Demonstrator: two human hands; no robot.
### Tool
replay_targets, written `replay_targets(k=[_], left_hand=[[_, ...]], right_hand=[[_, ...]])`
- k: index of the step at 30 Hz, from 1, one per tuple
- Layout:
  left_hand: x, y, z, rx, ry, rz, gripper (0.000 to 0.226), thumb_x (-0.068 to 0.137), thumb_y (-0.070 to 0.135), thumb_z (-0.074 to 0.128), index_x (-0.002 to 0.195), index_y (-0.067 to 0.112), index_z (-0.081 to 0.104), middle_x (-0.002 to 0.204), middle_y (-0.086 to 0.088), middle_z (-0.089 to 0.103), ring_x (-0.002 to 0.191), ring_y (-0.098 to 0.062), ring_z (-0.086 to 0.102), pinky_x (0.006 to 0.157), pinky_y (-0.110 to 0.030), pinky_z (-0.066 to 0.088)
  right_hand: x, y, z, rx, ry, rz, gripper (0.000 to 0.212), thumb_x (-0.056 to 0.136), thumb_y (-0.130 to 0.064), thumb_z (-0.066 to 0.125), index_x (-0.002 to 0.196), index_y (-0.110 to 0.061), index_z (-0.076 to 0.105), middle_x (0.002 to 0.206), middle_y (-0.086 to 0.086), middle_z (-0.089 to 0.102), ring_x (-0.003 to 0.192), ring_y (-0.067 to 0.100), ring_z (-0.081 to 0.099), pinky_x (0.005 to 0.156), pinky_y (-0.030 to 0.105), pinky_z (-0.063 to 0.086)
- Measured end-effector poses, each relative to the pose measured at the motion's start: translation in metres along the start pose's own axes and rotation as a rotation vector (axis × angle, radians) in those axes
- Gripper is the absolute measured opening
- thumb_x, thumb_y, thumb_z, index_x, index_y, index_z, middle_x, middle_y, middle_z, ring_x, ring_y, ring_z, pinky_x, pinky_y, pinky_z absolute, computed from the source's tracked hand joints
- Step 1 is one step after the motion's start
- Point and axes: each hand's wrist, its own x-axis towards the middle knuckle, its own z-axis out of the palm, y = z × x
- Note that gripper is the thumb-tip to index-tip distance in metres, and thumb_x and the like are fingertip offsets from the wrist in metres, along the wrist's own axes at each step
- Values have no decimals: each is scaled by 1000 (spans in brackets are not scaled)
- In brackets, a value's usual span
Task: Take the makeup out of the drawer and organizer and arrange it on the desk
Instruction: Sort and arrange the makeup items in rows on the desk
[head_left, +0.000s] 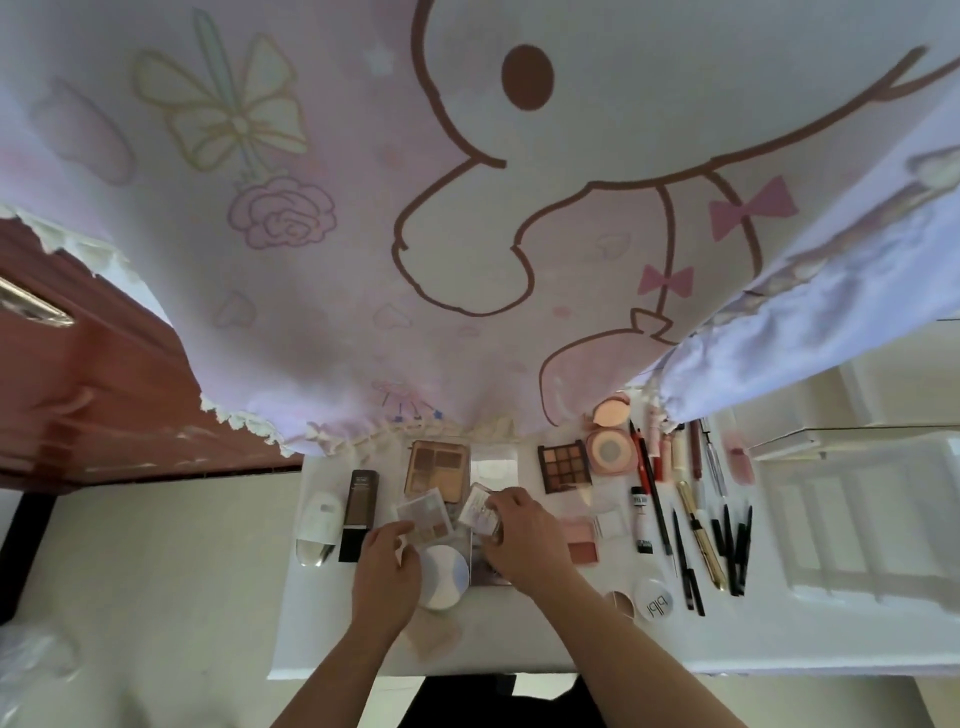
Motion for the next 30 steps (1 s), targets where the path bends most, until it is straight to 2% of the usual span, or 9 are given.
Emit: replay_targets(k=[5,7,9,13,16,22,25,26,30], left_hand=[[-3,35,-16,-229,6,-205,19,96,20,55,111,15,66,117,-8,65,99,-21,59,83,-34,46],[-8,59,-28,-453,-169,-303,31,95,41,58,102,14,71,105,-8,71,91,-20,61,78,-35,44],[-15,80,-42,-582,-395,-326,57,90,62,53,104,12,74,99,-8,70,89,-19,59,80,-35,39],[-31,112,-61,-714,-691,-217,54,92,59,48,110,15,74,107,-15,71,89,-19,61,74,-32,40],[-41,124,-66,-881,-779,-223,43,88,43,66,117,12,71,113,-22,66,84,-23,67,62,-31,50],[-57,138,-66,-982,-926,-147,68,61,40,91,117,8,71,106,-21,65,85,-28,66,69,-36,56],[-63,141,-59,-956,-868,-111,70,63,38,91,119,3,68,113,-24,57,100,-34,54,98,-53,42],[-66,143,-58,-960,-855,-106,71,65,38,90,121,1,66,113,-24,56,102,-35,50,100,-56,38],[-75,150,-55,-961,-855,-87,70,62,40,91,117,2,69,105,-19,63,88,-26,59,78,-36,50]], right_hand=[[-24,-13,-21,415,85,100,45,69,-49,72,108,-30,60,93,-10,68,79,9,66,64,22,51],[-40,-21,-35,631,121,84,41,66,-52,77,100,-35,62,70,-7,68,60,6,62,58,26,54],[-55,-29,-52,746,162,15,35,69,-40,84,98,-33,65,64,-1,68,55,14,62,59,34,55],[-78,-41,-89,761,269,-222,31,71,-18,84,96,-26,67,100,-12,73,58,13,60,57,21,50],[-88,-42,-109,717,335,-357,28,73,-17,82,95,-22,65,120,-22,65,62,4,53,61,13,46],[-100,-31,-126,569,342,-393,48,72,-33,83,115,-35,61,126,-24,61,76,7,55,68,11,41],[-106,-31,-139,466,246,-333,82,70,-55,81,142,-39,44,126,-27,51,98,2,53,82,9,41],[-107,-32,-144,430,220,-332,88,69,-62,78,145,-39,40,127,-28,47,102,-4,50,86,8,40],[-109,-34,-156,289,233,-380,78,74,-66,71,143,-41,44,125,-24,48,111,-7,45,94,14,42]])
